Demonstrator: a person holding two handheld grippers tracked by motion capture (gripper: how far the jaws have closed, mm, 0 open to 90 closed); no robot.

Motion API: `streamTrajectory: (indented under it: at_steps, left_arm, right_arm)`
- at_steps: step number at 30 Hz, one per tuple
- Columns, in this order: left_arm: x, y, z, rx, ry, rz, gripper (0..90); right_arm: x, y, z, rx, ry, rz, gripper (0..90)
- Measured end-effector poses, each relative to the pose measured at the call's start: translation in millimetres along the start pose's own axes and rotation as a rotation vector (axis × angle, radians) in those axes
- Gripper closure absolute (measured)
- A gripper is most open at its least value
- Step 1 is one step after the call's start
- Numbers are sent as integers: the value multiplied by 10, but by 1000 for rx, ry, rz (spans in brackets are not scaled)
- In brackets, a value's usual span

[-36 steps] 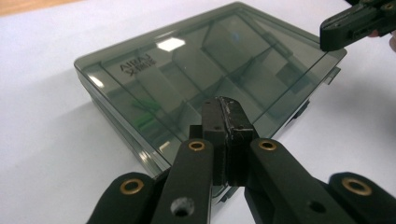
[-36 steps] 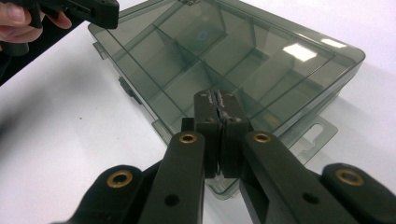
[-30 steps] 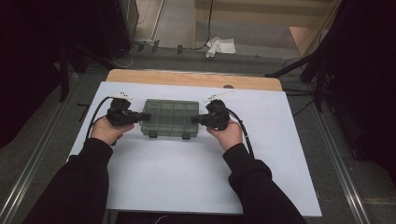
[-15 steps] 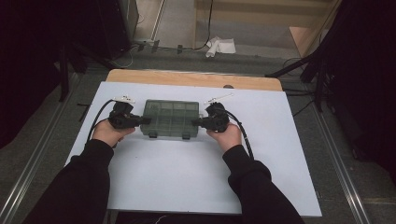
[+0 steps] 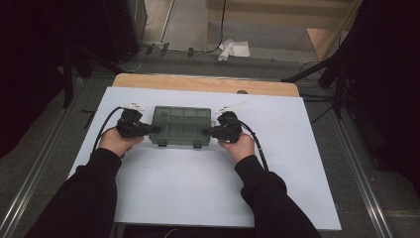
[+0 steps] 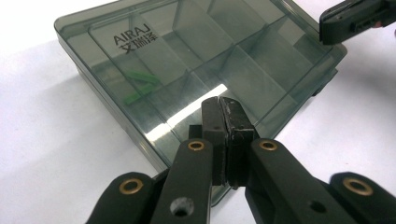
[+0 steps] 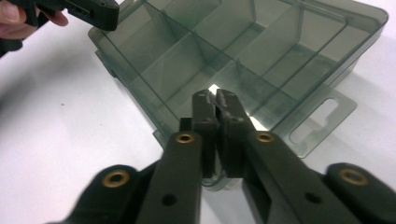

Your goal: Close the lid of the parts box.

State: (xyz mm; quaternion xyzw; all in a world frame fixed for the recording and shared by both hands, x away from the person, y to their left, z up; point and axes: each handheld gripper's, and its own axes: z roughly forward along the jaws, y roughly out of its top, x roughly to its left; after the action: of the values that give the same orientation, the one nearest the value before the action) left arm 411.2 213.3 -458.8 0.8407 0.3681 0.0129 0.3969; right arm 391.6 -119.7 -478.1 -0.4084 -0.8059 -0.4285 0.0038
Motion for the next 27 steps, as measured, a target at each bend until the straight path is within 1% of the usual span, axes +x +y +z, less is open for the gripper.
streamTrajectory:
  at_steps: [1,3,4,5,6,7,8,10,12,14,15,16,17,18,20,22,24,25,26,27]
  left_arm:
    - [-3,3,-5,0,-14,-7,831]
    - [-32,12,-23,14,-6,-4,803]
    - [-43,18,-36,21,-19,0,756]
    - [-59,20,-44,17,-29,1,713]
    - [-74,22,-56,19,-42,8,674]
    - [-95,23,-67,22,-43,20,637]
    - [-116,22,-76,18,-41,33,593]
    - [-151,19,-104,3,-22,52,520]
    - [-165,18,-138,-21,-38,53,447]
    - [-182,11,-179,-47,-53,50,439]
    - [-190,7,-193,-58,-65,48,414]
    - [-198,8,-208,-51,-66,48,368]
    - [-210,-1,-219,-56,-65,47,359]
    - [-221,-12,-230,-57,-69,51,359]
    - [-252,-37,-248,-59,-62,62,358]
    - [-283,-57,-263,-56,-48,77,358]
    - [-323,-81,-277,-49,-29,108,357]
    - [-340,-95,-285,-46,-31,118,357]
    - [-352,-108,-292,-47,-43,125,357]
    - [-362,-126,-298,-55,-49,122,357]
  right_arm:
    - [6,3,-1,1,3,12,837]
    - [12,9,-14,6,14,30,792]
    - [18,11,-25,10,16,31,765]
    - [25,15,-40,12,11,25,730]
    - [34,18,-61,12,8,20,693]
    - [42,24,-83,8,7,11,640]
    - [40,26,-108,6,6,-1,584]
    - [46,28,-157,4,20,11,506]
    - [50,21,-209,2,19,19,436]
    - [67,2,-258,1,19,16,390]
    - [73,-10,-282,-2,21,7,369]
    - [90,-22,-306,-2,12,8,357]
    - [104,-37,-329,-6,7,0,336]
    - [108,-51,-350,-15,7,-18,329]
    - [125,-83,-397,-25,18,-19,318]
    - [138,-116,-439,-28,25,-21,299]
    - [154,-157,-480,-28,23,-27,288]
    - [154,-178,-500,-26,22,-32,282]
    - [154,-201,-520,-26,26,-34,277]
    - [152,-223,-537,-28,28,-33,274]
